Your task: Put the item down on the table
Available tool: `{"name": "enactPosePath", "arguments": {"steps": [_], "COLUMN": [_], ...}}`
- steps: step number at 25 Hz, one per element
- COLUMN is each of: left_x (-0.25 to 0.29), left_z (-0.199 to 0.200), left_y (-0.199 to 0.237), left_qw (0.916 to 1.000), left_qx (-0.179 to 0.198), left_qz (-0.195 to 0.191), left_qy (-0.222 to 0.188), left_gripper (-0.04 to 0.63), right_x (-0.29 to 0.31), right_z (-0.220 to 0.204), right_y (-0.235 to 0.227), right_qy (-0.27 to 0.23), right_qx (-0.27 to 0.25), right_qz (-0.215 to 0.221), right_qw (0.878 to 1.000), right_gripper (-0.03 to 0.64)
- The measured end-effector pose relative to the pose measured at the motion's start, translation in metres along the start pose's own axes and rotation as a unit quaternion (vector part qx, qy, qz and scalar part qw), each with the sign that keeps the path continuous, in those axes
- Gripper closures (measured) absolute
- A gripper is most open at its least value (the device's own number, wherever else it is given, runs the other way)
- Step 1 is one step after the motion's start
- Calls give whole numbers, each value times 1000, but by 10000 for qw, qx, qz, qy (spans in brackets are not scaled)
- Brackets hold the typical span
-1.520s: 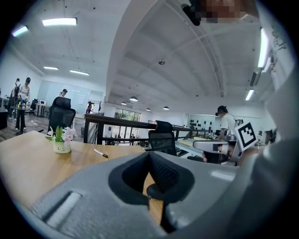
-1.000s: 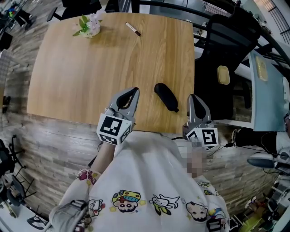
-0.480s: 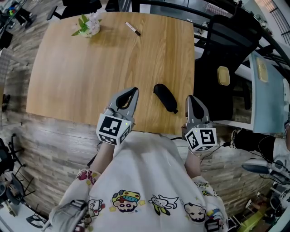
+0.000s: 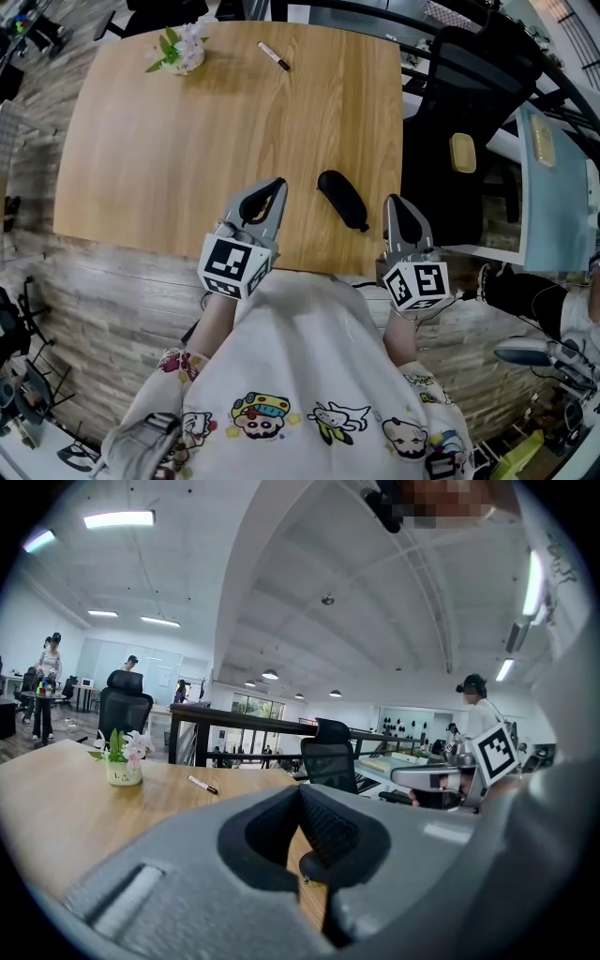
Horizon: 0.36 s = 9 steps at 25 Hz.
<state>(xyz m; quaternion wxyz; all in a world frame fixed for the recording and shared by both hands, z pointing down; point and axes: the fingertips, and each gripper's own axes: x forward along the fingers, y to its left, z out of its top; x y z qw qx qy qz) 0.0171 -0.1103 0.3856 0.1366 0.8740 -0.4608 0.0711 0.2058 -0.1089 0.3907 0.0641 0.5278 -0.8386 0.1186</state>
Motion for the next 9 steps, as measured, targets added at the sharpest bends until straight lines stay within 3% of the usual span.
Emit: {"name": "enactPosePath", "arguments": {"steps": [9], "left_x": [-5], "left_z": [10], "left_y": [4], "left_qw": [9998], "left_qx": [-67], "left_qz": [22], "left_qy": [-171], "left_gripper": [597], "right_x": [3], "right_z": [-2], "right_y": [1], "right_qy": [39], "right_qx": [-2], "right_qz": [-19], "right_qw": [10000], "right_gripper": [607]}}
